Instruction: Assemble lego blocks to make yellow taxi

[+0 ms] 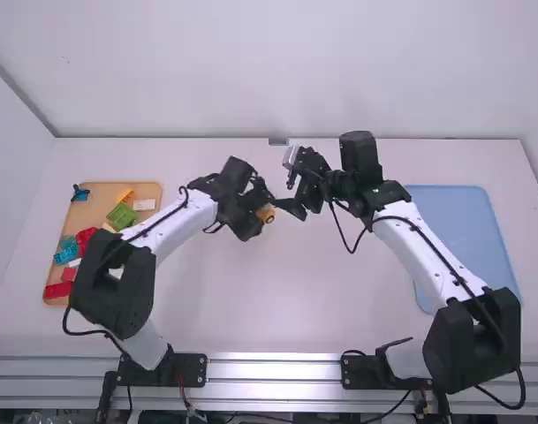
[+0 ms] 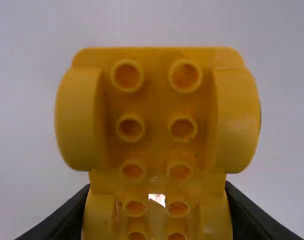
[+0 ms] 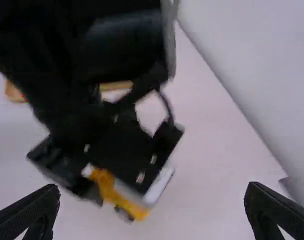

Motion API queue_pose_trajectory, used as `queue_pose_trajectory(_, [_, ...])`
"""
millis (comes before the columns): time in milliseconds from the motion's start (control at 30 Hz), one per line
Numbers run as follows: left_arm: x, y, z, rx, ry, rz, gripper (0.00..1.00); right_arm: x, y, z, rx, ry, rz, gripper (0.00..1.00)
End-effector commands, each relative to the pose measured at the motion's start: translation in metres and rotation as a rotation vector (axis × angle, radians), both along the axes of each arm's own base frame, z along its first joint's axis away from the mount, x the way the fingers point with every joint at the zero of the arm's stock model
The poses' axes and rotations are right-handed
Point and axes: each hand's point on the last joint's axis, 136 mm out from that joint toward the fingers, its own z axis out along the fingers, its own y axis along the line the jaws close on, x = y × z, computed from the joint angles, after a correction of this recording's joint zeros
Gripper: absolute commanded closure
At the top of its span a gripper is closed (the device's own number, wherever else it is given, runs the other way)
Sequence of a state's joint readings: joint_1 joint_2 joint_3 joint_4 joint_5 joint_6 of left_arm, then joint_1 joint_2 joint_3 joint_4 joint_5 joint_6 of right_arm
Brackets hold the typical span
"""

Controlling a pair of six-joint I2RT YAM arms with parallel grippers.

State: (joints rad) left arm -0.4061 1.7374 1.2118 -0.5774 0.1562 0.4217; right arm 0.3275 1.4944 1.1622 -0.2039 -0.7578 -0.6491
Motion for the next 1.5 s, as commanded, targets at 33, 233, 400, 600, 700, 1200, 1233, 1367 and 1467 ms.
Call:
queue_pose_trajectory(33, [-0.022,-0.017,-0.031,0.107,0.038,-0.192,0.9,0.0,-0.017,-0.015,0.016,0.063,-0.044,0.02])
queue_pose_trajectory(233, [-0.04,-0.027,-0.065,0.265,0.046,-0.454,0.98,-0.018,-0.035,-0.018,0.051,0.092,0.056,0.01])
queue_pose_trajectory(400, [-0.039,-0.017,-0.076,0.335,0.044,-0.548,0.93,-0.021,-0.044,-0.016,0.073,0.101,0.075,0.02])
queue_pose_trajectory(600, [-0.051,-0.012,-0.086,0.349,0.064,-0.609,0.64,-0.023,-0.041,-0.018,0.063,0.091,0.088,0.02])
queue_pose_trajectory(700, [-0.055,-0.01,-0.091,0.347,0.072,-0.611,0.59,-0.024,-0.041,-0.018,0.057,0.072,0.098,0.02])
queue_pose_trajectory(1200, [-0.049,-0.015,-0.07,0.322,0.075,-0.607,0.01,-0.02,-0.041,-0.015,0.06,0.045,0.098,0.02])
queue_pose_trajectory(1233, [-0.047,-0.014,-0.062,0.318,0.075,-0.6,0.01,-0.019,-0.041,-0.014,0.062,0.037,0.098,0.01])
queue_pose_trajectory(1367, [-0.036,-0.005,-0.033,0.325,0.05,-0.559,0.01,-0.018,-0.037,-0.011,0.065,0.009,0.109,0.01])
queue_pose_trajectory(1467, [-0.025,0.005,0.0,0.298,0.002,-0.508,0.01,-0.021,-0.029,-0.009,0.067,-0.006,0.132,0.01])
